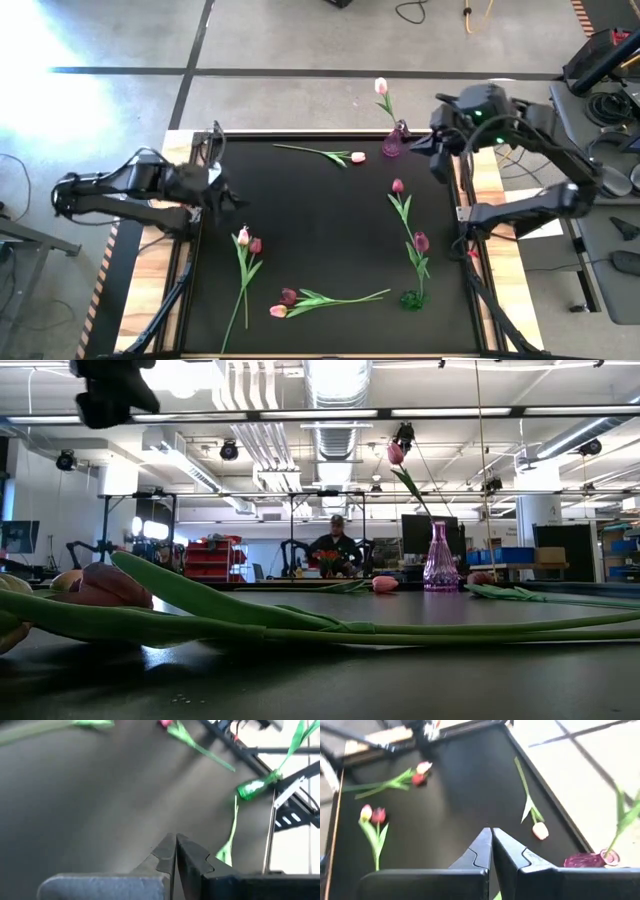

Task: Sort flowers into vase by color
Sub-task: Put the middle left pink tulip into the transparent pink vase

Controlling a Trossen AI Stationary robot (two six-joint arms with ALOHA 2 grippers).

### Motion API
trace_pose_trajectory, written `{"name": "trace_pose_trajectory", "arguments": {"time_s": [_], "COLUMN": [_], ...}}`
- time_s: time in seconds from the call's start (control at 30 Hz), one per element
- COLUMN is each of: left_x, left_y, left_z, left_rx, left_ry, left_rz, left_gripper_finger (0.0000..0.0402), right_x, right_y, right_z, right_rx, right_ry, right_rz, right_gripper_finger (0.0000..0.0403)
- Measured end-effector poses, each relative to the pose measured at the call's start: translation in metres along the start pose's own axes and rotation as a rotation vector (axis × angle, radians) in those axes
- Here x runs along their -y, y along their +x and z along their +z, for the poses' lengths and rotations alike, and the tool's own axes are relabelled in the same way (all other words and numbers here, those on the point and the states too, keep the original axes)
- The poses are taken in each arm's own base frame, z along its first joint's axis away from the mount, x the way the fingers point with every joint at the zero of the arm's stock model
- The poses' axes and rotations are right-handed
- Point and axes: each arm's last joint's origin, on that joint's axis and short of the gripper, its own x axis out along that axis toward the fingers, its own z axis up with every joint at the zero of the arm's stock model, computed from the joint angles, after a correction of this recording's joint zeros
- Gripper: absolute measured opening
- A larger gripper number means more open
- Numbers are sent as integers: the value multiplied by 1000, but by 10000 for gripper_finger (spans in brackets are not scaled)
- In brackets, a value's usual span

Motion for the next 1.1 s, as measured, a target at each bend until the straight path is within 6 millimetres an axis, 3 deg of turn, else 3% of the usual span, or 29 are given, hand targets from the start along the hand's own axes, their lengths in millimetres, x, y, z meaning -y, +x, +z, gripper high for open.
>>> {"name": "trace_pose_trajectory", "arguments": {"time_s": [0.27,0.47,0.67,0.9,1.1], "left_x": [23,41,48,34,27], "left_y": [21,42,56,55,70], "left_z": [-40,-67,-90,-99,-112], "left_rx": [-184,-310,-403,-445,-463], "left_ry": [-201,-375,-525,-588,-606], "left_rz": [4,129,287,392,385], "left_gripper_finger": [0,0,0,3,52], "right_x": [6,7,3,0,-4], "right_y": [23,25,3,-21,-39], "right_z": [-38,-43,-45,-51,-59], "right_rx": [0,20,82,165,222], "right_ry": [71,36,-22,-48,-55], "right_rz": [8,6,3,-12,-21], "right_gripper_finger": [8,8,9,9,9]}}
